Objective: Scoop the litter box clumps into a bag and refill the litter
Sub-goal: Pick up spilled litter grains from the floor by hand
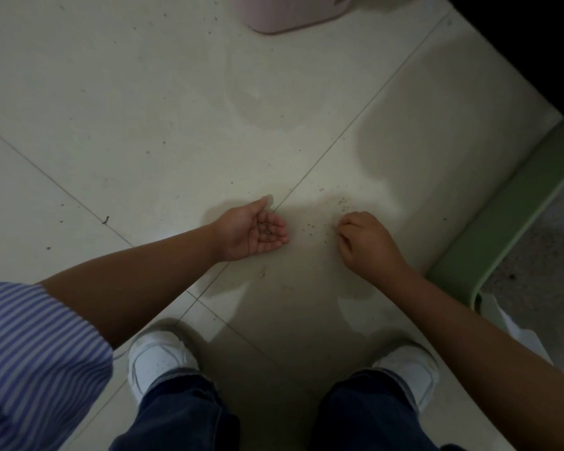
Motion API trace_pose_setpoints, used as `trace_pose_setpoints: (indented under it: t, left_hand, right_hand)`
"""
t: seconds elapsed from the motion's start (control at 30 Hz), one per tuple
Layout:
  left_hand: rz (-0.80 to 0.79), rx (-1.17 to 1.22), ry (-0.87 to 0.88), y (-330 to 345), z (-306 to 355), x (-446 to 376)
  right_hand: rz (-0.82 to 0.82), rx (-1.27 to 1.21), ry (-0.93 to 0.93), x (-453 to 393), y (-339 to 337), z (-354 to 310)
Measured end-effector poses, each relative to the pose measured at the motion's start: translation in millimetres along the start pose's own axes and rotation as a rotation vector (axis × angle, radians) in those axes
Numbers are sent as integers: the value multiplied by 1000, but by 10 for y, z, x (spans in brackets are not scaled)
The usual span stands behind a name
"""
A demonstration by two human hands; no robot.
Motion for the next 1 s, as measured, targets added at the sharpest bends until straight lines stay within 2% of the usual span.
trace_pose_setpoints:
  t: [0.17,0.43,0.63,0.87,1.0]
  left_hand:
    - [2,-24,2,10,18,17]
    - [28,-19,1,4,10,25]
    - [37,-14,4,5,10,42]
    - [69,-40,17,-3,2,37]
    - [67,-51,16,-17,-1,29]
  right_hand:
    - [137,-27,33,-218,-144,53]
    - [94,66,-33,-107,61,-14]
    - [105,-71,0,-30,-19,-12]
    - [-88,10,-210,-293,221,-354]
    - [-148,38,-220,-260,320,-313]
Point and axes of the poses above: each hand's wrist, its own x-axis away from the middle knuckle, its own y-axis out of the palm, z = x × y, the point moved 8 cm from there along -x, towards the middle knuckle, and after that the axes turned 6 degrees about -x, right-handed, at the moved point
